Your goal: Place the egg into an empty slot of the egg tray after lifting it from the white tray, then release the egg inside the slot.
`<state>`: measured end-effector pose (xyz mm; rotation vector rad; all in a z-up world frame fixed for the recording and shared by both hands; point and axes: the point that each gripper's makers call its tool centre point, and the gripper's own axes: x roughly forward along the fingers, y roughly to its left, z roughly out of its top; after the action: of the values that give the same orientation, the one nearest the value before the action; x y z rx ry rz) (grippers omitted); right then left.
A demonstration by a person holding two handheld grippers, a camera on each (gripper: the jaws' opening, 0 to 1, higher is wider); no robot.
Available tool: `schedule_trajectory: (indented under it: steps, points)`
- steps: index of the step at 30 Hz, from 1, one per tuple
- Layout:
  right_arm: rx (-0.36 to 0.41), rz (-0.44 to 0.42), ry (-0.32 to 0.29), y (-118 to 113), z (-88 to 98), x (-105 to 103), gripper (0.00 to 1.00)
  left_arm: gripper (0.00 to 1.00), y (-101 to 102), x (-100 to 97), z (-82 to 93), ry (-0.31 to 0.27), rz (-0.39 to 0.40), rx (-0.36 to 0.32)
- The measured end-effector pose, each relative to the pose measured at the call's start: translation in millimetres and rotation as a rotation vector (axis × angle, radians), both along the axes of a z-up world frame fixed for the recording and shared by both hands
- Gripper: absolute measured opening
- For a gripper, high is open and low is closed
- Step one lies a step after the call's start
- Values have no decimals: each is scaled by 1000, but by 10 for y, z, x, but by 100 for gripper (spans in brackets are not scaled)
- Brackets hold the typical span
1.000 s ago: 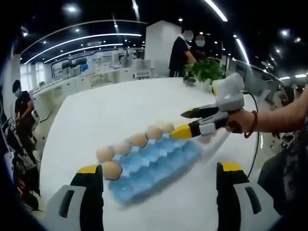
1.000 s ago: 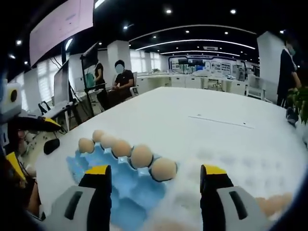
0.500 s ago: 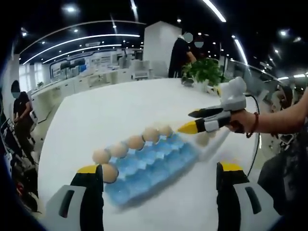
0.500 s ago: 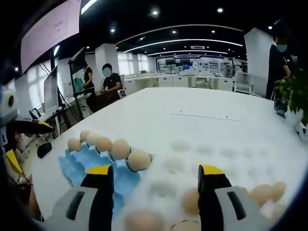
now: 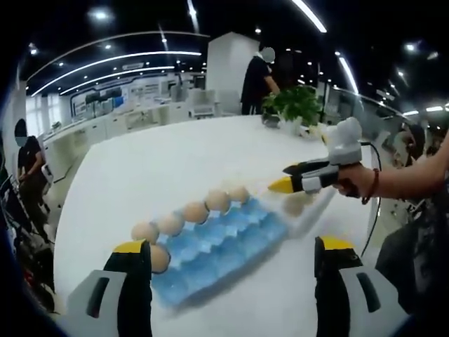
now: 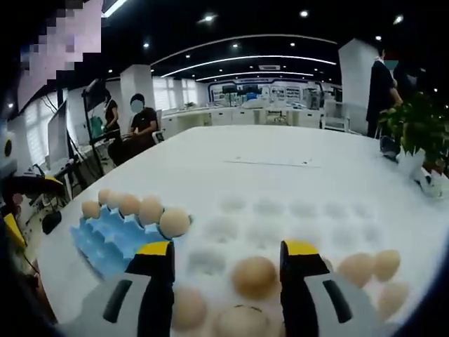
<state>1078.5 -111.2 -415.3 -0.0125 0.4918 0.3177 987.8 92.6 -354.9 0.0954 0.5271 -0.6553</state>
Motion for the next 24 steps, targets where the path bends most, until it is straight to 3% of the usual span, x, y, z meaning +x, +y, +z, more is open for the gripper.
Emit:
schedule_trajectory:
  steps: [5,14,16,24]
  points:
    - [19,-32,29,-42,-58,-23,56,99,-16,5,25,-4,-12,-4]
    - [-49,-90,68,-161,-178,-25,39,99,-27,-18,27,-1,-15,-24]
    - [-127,-93,71,-221,-200,-17,34,99,-13,-17,30,-3,-11,-25]
    - [-111,-185,92,-222,-204,-32,32,99,21,-24,38,-5,-2,-28]
